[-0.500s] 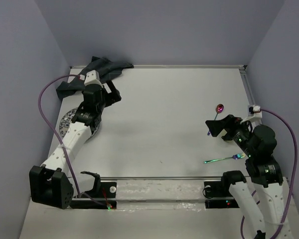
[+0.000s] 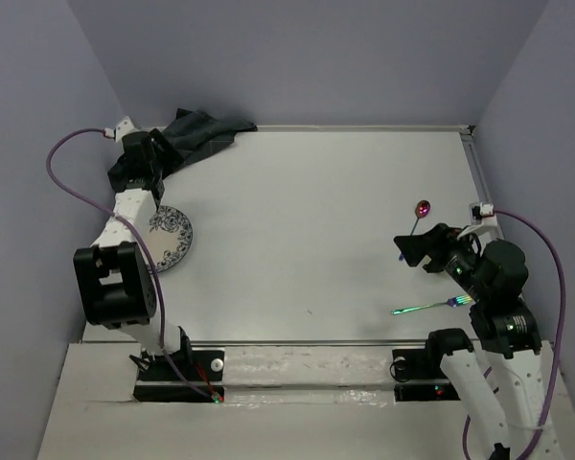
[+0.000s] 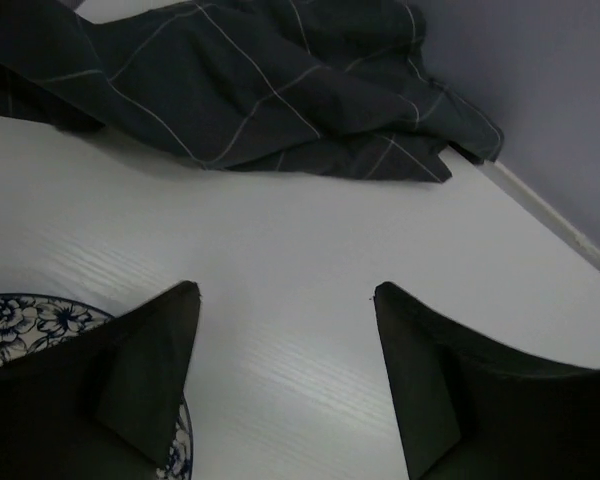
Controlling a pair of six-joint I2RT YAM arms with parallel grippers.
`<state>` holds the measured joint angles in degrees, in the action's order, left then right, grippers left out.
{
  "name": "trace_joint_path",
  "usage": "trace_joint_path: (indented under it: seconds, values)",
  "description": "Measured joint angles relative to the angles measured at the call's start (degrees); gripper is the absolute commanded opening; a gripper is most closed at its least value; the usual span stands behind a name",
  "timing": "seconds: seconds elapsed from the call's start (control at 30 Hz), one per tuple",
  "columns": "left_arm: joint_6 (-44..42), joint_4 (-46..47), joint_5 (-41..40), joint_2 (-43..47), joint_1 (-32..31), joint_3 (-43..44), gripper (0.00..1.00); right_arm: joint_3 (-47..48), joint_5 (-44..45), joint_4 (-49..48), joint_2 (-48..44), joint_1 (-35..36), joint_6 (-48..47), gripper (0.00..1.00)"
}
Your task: Set the dinner table for one person
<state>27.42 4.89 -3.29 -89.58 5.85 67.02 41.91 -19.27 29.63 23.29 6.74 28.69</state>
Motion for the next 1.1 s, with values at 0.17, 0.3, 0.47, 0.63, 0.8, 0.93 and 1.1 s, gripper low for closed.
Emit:
trace_joint_path:
  seconds: [0.17, 0.3, 0.47, 0.63, 0.8, 0.93, 1.1]
  values:
    - [0.26, 0.26, -2.43, -7.91, 2.16, 4.55, 0.66, 0.0, -0.76, 0.0, 1.09, 0.0, -0.59, 0.76]
    - [1.22, 0.44, -4.61, -14.62, 3.41, 8.74, 0.71, 0.0, -2.34, -0.02, 2.03, 0.0, -0.44, 0.81]
    - [1.92, 0.0, -6.14, -20.35, 4.72, 12.68, 0.77, -0.7, -3.69, -0.39, 3.17, 0.0, -0.35, 0.84]
    - [2.1, -1.97, -7.48, -28.83, 5.42, 23.06, 0.79, -0.94, -4.68, -1.18, 5.33, 0.0, -0.37, 0.84]
    - [3.15, -5.16, -7.82, -37.59, 5.9, 33.38, 0.71, -1.64, -5.75, -2.54, 8.31, 0.0, -0.37, 0.84]
    - [4.11, -7.37, -5.64, -41.42, 5.95, 36.11, 0.5, -1.7, -6.67, -4.63, 10.6, 0.0, -0.31, 0.84]
    - [4.79, -8.22, -2.49, -43.67, 6.23, 37.13, 0.18, -3.32, -6.95, -6.69, 11.65, 0.0, 0.39, 0.83]
